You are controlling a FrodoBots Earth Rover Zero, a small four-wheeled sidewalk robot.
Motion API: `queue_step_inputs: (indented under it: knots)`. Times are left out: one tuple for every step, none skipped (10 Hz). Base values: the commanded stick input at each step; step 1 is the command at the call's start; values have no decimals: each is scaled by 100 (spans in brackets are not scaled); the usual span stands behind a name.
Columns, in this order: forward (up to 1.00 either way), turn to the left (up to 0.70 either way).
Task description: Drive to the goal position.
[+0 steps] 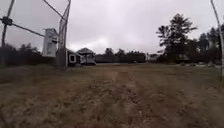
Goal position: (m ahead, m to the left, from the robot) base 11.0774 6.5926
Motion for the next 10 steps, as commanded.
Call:
queue_step_inputs:
  knots:
    - [70,0]
    - [70,0]
    - [70,0]
    - [70,0]
    - [70,0]
    - [70,0]
    - [70,0]
    - [70,0]
    - [70,0]
    - [70,0]
